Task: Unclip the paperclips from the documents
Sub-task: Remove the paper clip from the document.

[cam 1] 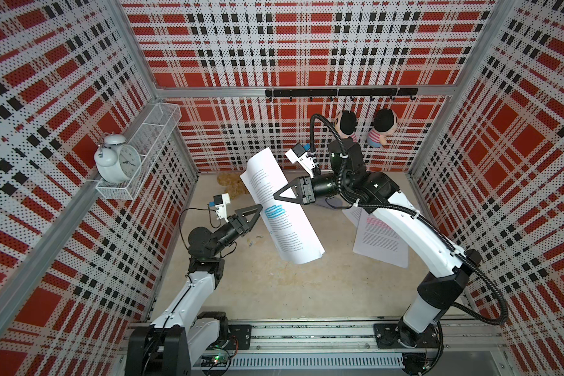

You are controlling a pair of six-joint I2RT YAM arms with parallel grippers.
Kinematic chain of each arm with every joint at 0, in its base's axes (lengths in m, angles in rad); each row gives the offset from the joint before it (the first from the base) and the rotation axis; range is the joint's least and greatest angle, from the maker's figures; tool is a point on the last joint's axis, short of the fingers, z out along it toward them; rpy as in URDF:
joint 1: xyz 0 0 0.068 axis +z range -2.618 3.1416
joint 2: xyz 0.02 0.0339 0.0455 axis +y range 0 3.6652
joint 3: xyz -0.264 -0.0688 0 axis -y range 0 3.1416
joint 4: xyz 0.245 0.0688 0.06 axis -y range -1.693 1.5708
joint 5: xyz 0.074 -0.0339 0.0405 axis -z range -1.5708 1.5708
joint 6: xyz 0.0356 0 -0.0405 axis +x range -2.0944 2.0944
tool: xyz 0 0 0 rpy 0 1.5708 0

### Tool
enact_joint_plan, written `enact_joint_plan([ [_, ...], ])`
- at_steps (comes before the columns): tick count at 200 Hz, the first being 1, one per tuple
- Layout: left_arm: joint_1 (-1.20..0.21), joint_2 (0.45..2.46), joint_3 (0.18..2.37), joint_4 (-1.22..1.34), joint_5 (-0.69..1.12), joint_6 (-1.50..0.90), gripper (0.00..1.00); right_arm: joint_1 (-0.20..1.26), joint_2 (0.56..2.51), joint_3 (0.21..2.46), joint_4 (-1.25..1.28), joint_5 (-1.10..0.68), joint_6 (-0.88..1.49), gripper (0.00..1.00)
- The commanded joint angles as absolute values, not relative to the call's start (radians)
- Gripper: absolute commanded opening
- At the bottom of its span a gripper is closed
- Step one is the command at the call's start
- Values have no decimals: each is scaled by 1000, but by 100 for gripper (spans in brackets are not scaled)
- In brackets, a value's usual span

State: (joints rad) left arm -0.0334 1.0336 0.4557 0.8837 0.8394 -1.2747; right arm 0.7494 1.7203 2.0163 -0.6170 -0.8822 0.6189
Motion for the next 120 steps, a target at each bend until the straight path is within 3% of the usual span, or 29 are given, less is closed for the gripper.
enact_joint_plan([
  [1,-47,1042,500,947,908,-1295,68,733,1736,2012,-560,-946,628,0],
  [56,-36,1085,449,1245,912,-1494,56,670,1711,1934,-389,-1053,732,0],
  [80,-30,1147,436,1514,888,-1671,44,663,1700,1894,-317,-1081,785,0],
  [101,-20,1236,444,1784,888,-1854,47,661,1700,1886,-297,-1094,801,0],
  [120,-11,1257,470,1785,930,-1860,57,658,1695,1888,-293,-1102,811,0],
])
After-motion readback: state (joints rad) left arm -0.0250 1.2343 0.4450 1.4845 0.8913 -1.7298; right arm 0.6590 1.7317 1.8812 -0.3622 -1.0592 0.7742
